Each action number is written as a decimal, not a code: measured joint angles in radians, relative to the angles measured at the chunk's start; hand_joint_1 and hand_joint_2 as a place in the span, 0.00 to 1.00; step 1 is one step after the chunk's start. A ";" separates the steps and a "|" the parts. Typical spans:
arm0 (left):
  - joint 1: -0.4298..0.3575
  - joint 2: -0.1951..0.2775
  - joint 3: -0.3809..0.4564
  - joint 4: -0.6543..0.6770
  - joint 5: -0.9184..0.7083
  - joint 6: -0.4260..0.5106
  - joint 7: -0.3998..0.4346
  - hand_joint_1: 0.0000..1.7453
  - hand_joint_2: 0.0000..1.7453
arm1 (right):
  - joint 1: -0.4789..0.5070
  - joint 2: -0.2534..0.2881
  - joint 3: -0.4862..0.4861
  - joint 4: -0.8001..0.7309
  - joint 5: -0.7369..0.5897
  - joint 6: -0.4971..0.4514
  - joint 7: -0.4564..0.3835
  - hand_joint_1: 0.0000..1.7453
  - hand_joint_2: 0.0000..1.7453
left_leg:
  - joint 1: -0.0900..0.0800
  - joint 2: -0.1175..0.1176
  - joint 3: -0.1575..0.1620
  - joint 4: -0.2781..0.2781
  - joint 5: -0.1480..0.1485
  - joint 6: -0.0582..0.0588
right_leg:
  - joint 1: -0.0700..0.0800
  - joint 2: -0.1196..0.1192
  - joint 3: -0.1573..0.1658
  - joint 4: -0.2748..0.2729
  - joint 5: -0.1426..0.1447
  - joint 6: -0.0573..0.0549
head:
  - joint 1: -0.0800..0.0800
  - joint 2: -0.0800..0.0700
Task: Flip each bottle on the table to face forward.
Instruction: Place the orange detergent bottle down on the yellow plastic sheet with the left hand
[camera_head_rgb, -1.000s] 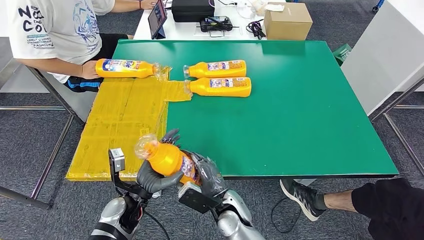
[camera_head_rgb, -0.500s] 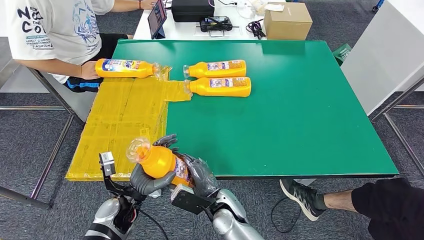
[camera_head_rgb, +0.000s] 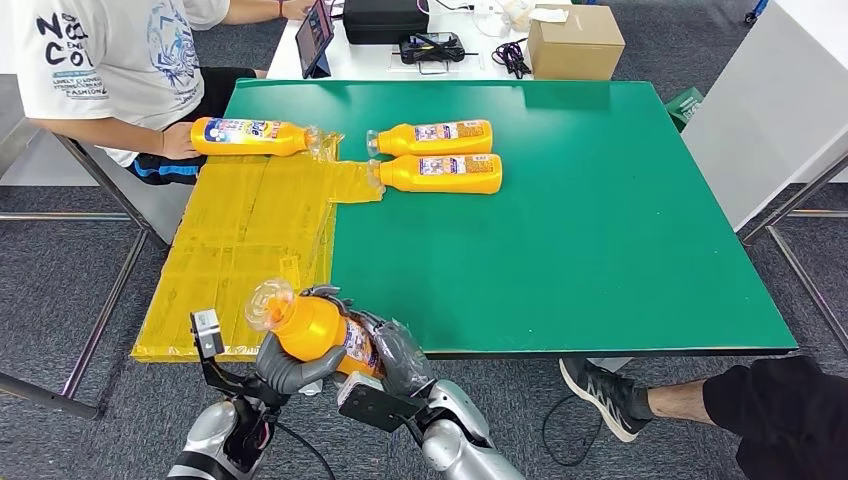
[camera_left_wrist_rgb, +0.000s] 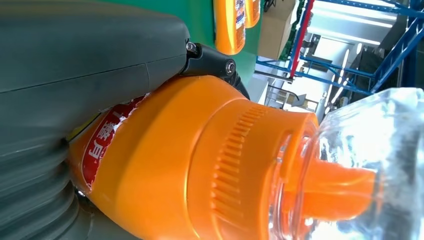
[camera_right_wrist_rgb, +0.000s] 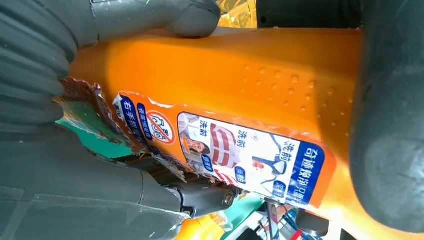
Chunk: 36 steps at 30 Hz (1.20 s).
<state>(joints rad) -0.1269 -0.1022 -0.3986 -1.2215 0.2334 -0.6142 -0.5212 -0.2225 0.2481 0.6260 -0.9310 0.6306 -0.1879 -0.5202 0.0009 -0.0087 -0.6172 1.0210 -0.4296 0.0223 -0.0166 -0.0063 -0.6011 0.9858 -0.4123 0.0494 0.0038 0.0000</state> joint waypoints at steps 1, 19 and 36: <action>0.001 0.000 0.002 0.000 -0.001 0.000 0.000 1.00 1.00 | 0.000 0.000 0.000 0.000 0.000 0.000 0.000 0.74 1.00 | 0.000 0.000 0.000 0.000 0.000 0.000 | 0.000 0.000 0.000 0.000 0.000 0.000 | 0.000 0.000; -0.029 -0.044 0.116 -0.038 -0.159 0.307 -0.004 1.00 1.00 | 0.039 0.011 -0.004 -0.098 -0.007 -0.057 0.068 0.00 0.00 | 0.000 0.000 0.000 0.000 0.000 0.000 | 0.000 0.000 0.000 0.000 0.000 0.000 | 0.000 0.000; -0.108 -0.065 0.222 -0.071 -0.516 0.684 -0.059 1.00 1.00 | 0.088 0.000 -0.015 -0.350 -0.082 -0.145 0.013 0.00 0.00 | 0.000 0.000 0.000 0.000 0.000 0.000 | 0.000 0.000 0.000 0.000 0.000 0.000 | 0.000 0.000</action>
<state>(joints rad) -0.2353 -0.1669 -0.1762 -1.2926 -0.2827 0.0700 -0.5798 -0.1346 0.2478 0.6112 -1.2811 0.5485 -0.3332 -0.5068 0.0010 -0.0085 -0.6170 1.0211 -0.4292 0.0222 -0.0166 -0.0061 -0.6012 0.9859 -0.4121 0.0494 0.0040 0.0000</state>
